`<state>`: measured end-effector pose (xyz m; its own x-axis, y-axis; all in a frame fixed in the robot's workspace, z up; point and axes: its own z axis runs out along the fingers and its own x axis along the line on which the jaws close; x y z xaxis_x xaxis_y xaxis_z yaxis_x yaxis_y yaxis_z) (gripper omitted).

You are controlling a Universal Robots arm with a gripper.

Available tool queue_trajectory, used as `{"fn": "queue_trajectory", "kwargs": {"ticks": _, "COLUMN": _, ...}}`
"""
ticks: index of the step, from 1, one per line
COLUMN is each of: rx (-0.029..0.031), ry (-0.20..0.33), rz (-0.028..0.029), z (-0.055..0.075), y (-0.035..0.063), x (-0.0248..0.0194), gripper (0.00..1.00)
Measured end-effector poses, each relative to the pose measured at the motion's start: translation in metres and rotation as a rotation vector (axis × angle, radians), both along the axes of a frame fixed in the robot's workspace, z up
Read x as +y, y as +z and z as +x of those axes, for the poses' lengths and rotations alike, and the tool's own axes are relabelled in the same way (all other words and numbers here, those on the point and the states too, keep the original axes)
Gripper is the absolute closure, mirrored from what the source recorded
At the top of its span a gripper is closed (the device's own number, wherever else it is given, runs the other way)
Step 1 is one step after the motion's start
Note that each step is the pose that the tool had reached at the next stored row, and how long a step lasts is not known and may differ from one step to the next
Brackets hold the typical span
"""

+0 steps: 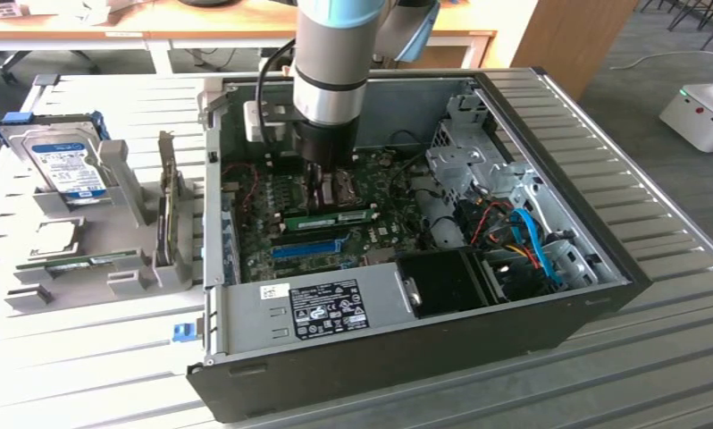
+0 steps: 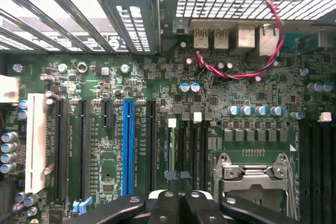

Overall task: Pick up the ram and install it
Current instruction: 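Press down the ram until it locks into place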

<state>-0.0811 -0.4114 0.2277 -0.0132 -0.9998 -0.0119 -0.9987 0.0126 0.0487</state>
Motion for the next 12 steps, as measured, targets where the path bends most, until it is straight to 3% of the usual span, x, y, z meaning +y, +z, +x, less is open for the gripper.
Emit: {"fn": "queue_trajectory", "kwargs": {"ticks": 12, "rx": 0.0015, "ry": 0.0, "rz": -0.0001, "z": 0.0, "y": 0.0311, "x": 0.0, "gripper": 0.89}}
